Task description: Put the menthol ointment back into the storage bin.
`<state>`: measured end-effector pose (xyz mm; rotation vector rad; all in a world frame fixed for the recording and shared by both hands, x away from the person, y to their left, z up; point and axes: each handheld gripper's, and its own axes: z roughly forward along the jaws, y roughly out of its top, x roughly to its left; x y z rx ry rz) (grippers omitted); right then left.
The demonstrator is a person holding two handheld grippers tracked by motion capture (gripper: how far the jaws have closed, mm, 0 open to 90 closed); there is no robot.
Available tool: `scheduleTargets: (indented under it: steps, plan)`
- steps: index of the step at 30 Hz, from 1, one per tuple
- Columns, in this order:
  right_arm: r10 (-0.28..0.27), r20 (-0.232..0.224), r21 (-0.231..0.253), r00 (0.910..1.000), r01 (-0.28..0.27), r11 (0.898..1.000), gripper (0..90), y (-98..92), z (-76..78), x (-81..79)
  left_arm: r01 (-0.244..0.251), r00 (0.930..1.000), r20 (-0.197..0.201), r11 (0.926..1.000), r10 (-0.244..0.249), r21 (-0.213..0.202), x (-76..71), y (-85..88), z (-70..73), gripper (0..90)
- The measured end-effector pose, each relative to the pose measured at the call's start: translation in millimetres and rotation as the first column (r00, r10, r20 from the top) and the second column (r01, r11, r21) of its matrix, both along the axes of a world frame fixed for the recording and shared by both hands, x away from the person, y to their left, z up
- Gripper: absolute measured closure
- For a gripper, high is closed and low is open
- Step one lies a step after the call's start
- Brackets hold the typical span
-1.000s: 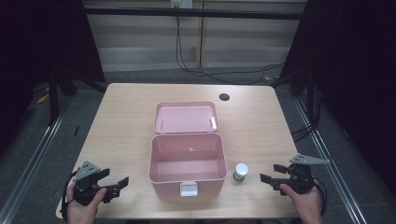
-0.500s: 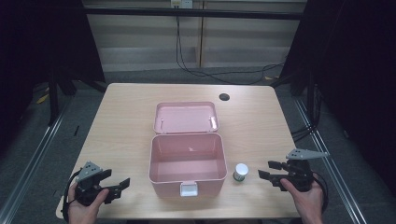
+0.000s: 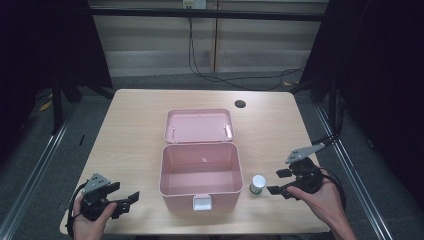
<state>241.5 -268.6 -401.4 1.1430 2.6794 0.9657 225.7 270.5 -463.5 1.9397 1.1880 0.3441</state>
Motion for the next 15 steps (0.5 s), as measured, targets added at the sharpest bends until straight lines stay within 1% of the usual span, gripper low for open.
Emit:
scheduleTargets:
  steps: [2, 4, 5, 7, 8, 10, 12, 14, 15]
  plan:
    - [0.017, -0.012, -0.03, 0.9998, -0.017, 0.999, 29.3, 5.0, -0.2, 7.5, 0.002, 1.0, 0.0, 1.0, -0.002, -0.001, -0.3, -0.6, 0.0, 19.1]
    - [0.038, -0.027, -0.073, 0.9989, -0.04, 0.997, 29.8, 10.9, 0.2, 13.8, 0.003, 1.0, -0.001, 1.0, -0.003, 0.001, -0.1, -0.9, -0.1, 19.1]
    - [0.047, -0.027, -0.092, 0.9985, -0.049, 0.995, 31.6, 14.2, 0.9, 16.4, 0.004, 1.0, -0.002, 1.0, -0.004, -0.004, -0.1, -0.8, 0.0, 19.1]
    - [0.093, -0.038, -0.13, 0.9949, -0.098, 0.987, 38.8, 22.0, 2.2, 19.8, 0.002, 1.0, -0.003, 1.0, -0.002, -0.008, -0.1, -0.3, 0.0, 19.2]
    - [0.108, -0.03, -0.155, 0.9937, -0.112, 0.982, 38.2, 26.0, 2.9, 21.0, 0.001, 1.0, -0.001, 1.0, -0.001, -0.005, -0.1, -0.1, 0.1, 19.4]
    - [0.142, -0.048, -0.189, 0.9888, -0.148, 0.971, 40.3, 33.8, 3.5, 23.5, -0.001, 1.0, 0.0, 1.0, 0.001, -0.009, -0.3, 0.6, 0.5, 19.5]
    - [0.16, -0.051, -0.223, 0.9858, -0.167, 0.96, 41.6, 39.1, 2.6, 26.8, -0.001, 1.0, 0.0, 1.0, 0.001, -0.007, -0.5, 1.0, 0.6, 19.5]
    - [0.17, -0.071, -0.239, 0.9829, -0.182, 0.954, 42.0, 41.9, -0.1, 31.0, -0.001, 1.0, 0.002, 1.0, 0.001, -0.003, -0.7, 1.2, 0.6, 19.5]
    - [0.18, -0.09, -0.247, 0.9796, -0.197, 0.949, 43.6, 43.3, -1.5, 32.5, 0.0, 1.0, 0.001, 1.0, 0.0, -0.005, -0.6, 1.0, 0.5, 19.5]
